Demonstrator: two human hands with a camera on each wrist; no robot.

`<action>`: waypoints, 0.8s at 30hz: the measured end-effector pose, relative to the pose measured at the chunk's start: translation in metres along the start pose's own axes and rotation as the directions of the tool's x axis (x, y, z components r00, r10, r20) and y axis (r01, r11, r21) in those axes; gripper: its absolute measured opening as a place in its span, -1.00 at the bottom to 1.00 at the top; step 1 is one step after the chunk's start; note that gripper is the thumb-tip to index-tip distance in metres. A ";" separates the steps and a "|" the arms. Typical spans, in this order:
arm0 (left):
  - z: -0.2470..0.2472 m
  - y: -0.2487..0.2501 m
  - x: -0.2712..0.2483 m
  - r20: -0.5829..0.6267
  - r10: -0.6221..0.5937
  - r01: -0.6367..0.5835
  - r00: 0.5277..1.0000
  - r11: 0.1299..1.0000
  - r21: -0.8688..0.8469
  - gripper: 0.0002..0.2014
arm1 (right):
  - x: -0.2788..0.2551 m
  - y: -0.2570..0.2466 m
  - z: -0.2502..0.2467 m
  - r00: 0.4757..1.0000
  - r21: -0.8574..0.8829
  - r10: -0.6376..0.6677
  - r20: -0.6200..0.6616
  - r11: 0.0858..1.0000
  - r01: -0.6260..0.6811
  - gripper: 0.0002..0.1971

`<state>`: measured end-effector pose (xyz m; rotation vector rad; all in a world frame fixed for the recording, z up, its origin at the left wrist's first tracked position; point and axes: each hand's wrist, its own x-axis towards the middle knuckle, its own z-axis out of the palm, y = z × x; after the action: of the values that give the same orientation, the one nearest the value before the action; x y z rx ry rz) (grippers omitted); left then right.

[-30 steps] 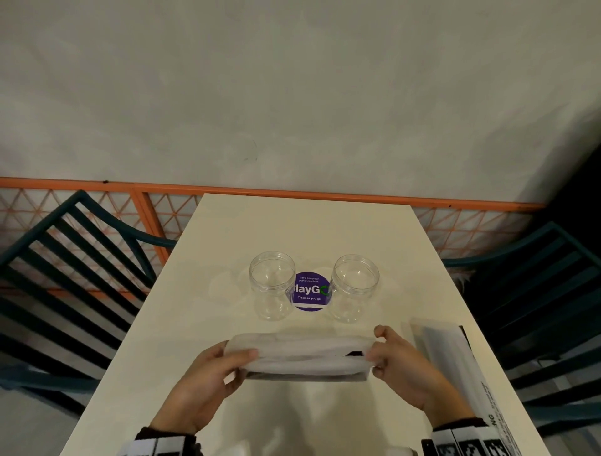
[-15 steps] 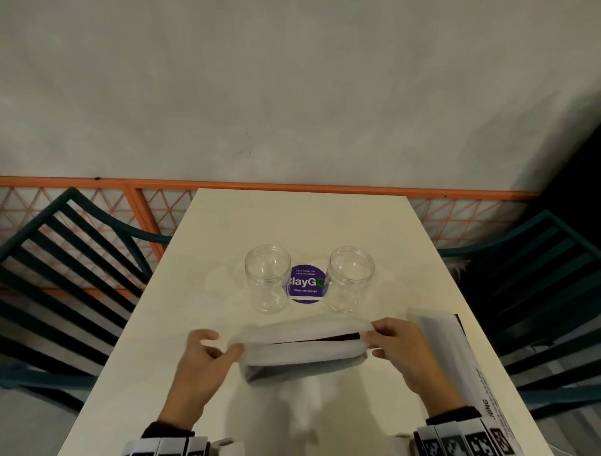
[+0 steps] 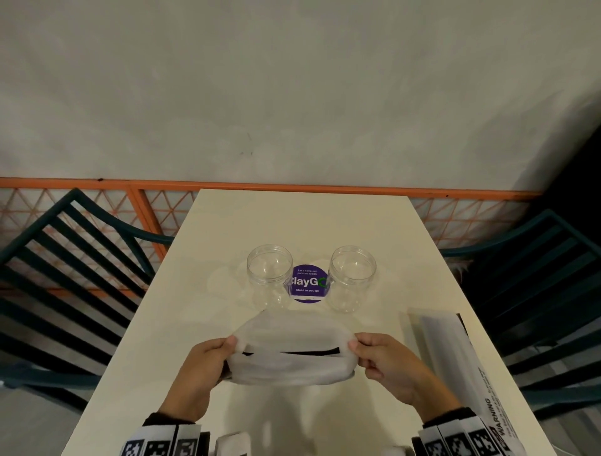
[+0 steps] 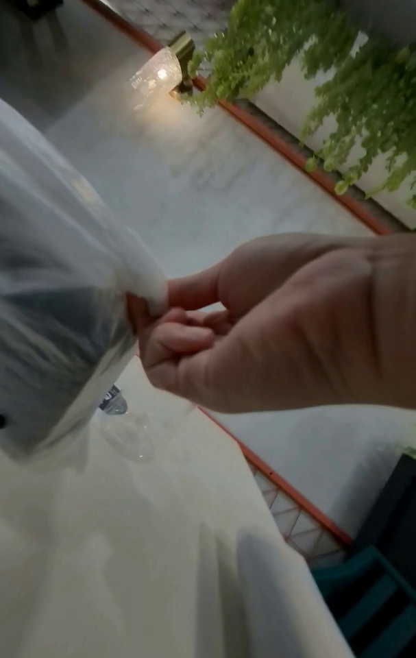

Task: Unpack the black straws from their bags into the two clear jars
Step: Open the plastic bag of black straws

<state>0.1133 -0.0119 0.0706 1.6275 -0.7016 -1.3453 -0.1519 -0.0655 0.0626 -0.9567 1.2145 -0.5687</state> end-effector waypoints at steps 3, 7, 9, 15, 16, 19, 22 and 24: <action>-0.005 0.003 -0.001 0.086 -0.107 0.123 0.991 0.972 -0.202 -0.74 | -0.004 -0.004 -0.002 0.990 0.338 0.134 0.053 0.930 -0.144 -0.81; -0.013 0.007 0.002 0.153 -0.201 0.243 0.968 0.903 -0.355 -0.85 | -0.009 -0.009 -0.005 0.963 0.501 0.262 0.067 0.826 -0.259 -0.81; -0.012 0.005 0.002 0.170 -0.210 0.256 0.963 0.909 -0.329 -0.85 | -0.008 -0.011 -0.005 0.958 0.492 0.288 -0.002 0.834 -0.250 -0.83; 0.003 0.001 -0.008 0.301 -0.053 0.077 0.952 0.994 -0.071 -0.62 | -0.003 -0.013 -0.005 0.958 0.464 0.253 -0.137 0.871 -0.163 -0.85; 0.003 0.000 -0.008 0.304 -0.039 0.045 0.952 0.999 -0.013 -0.56 | -0.003 -0.012 -0.005 0.960 0.465 0.247 -0.131 0.871 -0.160 -0.86; 0.007 -0.005 -0.003 0.185 -0.056 0.046 0.981 0.997 0.058 -0.67 | -0.003 -0.003 -0.003 0.965 0.444 0.232 -0.121 0.882 -0.157 -0.92; 0.015 -0.005 -0.003 0.068 -0.119 0.118 0.991 0.993 0.032 -0.95 | -0.001 0.002 -0.001 0.958 0.360 0.221 -0.183 0.922 -0.144 -0.90; 0.015 -0.008 0.002 0.046 -0.158 0.158 0.986 0.987 0.017 -0.94 | 0.001 0.003 0.004 0.946 0.248 0.196 -0.258 0.960 -0.132 -0.94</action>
<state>0.0980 -0.0138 0.0624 1.6957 -0.6203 -1.4993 -0.1478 -0.0635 0.0597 -0.5854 1.4327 -0.7094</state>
